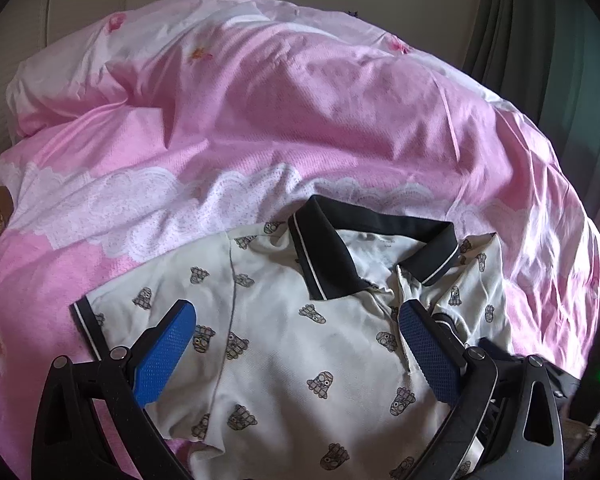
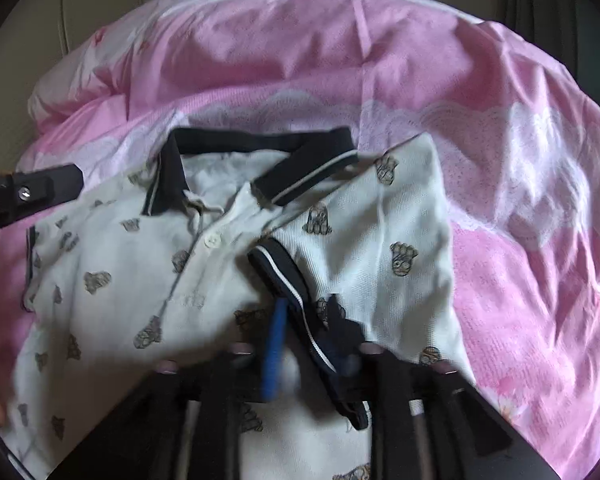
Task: Fold small clothes
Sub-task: 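Fold the held sleeve across the shirt body with the right tool, then release, then grasp the other black-trimmed sleeve with the left tool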
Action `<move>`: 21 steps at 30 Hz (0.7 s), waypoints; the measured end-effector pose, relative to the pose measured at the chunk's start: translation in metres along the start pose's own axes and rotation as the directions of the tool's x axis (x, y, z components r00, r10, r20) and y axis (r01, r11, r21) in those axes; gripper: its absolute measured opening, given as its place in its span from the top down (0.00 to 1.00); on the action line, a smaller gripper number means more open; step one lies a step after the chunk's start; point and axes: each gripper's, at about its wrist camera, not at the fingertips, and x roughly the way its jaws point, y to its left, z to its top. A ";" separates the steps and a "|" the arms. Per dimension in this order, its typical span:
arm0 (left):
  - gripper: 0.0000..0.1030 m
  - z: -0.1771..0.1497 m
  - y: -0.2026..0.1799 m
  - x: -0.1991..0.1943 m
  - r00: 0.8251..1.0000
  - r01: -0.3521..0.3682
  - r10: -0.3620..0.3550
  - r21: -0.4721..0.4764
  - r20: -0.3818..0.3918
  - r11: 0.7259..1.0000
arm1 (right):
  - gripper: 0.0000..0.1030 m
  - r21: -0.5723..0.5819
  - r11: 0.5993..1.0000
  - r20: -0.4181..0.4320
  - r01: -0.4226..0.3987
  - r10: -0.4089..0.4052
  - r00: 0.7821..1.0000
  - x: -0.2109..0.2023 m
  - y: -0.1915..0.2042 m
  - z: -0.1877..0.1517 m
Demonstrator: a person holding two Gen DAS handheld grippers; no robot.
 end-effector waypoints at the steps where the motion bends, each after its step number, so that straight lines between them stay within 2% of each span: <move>1: 0.00 0.000 0.001 -0.002 1.000 -0.008 0.007 0.003 0.005 1.000 | 0.62 0.007 1.000 0.021 0.005 -0.005 1.000 -0.008 0.001 0.001; 5: 0.00 0.003 0.015 -0.015 0.999 -0.027 0.027 -0.001 0.017 1.000 | 0.61 0.036 0.999 0.077 -0.041 0.038 0.996 -0.039 0.012 0.002; 10: 0.00 -0.006 0.048 -0.031 0.997 -0.073 0.073 0.006 0.031 0.997 | 0.57 0.016 0.995 0.121 -0.098 0.096 0.988 -0.061 0.047 0.002; 17: 0.01 -0.009 0.125 -0.030 0.991 -0.127 0.129 -0.043 0.031 0.991 | 0.57 0.034 0.985 0.149 -0.171 0.165 0.975 -0.064 0.096 0.004; 21: 0.09 -0.006 0.158 -0.017 0.995 -0.098 0.101 -0.099 0.017 0.990 | 0.57 0.048 0.981 0.138 -0.191 0.183 0.973 -0.053 0.113 0.005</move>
